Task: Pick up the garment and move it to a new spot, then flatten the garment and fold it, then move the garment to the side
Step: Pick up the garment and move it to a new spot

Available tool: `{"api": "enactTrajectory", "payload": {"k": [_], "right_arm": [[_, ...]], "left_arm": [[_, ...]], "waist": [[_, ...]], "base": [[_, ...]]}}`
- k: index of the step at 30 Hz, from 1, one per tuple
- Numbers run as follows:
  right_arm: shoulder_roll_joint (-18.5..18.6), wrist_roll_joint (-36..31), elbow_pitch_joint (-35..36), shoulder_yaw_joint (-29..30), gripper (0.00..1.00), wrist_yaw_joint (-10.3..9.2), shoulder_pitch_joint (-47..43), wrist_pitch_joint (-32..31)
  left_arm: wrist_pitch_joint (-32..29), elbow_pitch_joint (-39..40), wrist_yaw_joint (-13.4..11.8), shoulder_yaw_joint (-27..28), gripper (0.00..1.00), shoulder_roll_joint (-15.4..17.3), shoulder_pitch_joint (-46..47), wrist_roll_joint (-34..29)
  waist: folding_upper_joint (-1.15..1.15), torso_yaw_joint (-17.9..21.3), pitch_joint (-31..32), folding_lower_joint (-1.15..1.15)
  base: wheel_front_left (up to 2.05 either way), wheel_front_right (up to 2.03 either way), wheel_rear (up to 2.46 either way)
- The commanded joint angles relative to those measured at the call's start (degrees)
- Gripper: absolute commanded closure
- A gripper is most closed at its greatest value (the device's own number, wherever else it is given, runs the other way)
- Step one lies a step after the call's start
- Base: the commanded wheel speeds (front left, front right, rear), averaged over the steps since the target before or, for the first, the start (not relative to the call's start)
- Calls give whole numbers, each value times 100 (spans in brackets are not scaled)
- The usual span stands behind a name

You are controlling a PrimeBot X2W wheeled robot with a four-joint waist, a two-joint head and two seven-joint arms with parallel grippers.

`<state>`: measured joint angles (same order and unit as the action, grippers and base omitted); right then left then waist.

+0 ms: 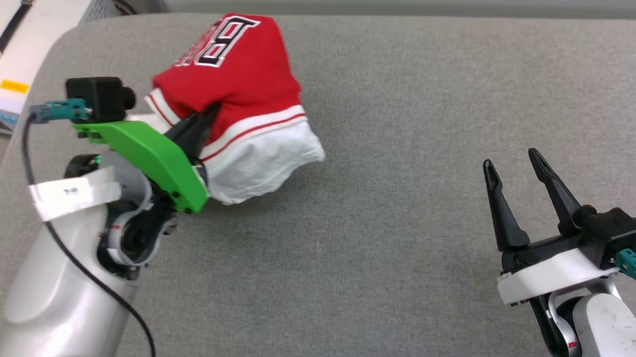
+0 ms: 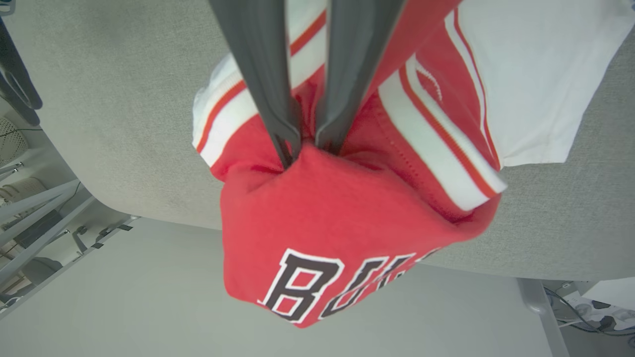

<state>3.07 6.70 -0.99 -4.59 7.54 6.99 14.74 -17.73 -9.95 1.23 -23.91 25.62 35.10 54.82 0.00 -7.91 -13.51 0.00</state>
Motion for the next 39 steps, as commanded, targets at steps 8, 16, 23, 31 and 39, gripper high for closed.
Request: {"api": "enactTrajectory", "payload": {"k": [8, 16, 23, 31, 39], "right_arm": [[-17, 249, 51, 48, 0, -5, -154, 26], [-18, 334, 230, 350, 0, -5, -154, 26], [-19, 322, 433, 672, 0, -5, 11, 26], [-19, 402, 450, 654, 0, -5, 78, 26], [-19, 404, 356, 463, 0, -5, 75, 26]], "left_arm": [[71, 139, -373, -475, 100, -695, -65, -335], [419, -556, -495, -999, 100, -1647, 115, -579], [1027, -1590, -538, -1312, 100, -2171, 478, -777], [1684, -2547, -585, -1909, 0, -2270, 930, -672], [2588, -3146, -584, -2438, 0, -2272, 1327, -467]], "waist": [[0, 381, 550, 0], [0, 870, 474, 0], [0, 1393, 201, 0], [0, 1784, 3, 0], [0, 1723, -39, 0]], "base": [[0, 0, 0], [0, 0, 0], [0, 0, 0], [0, 0, 0], [0, 0, 0]]}}
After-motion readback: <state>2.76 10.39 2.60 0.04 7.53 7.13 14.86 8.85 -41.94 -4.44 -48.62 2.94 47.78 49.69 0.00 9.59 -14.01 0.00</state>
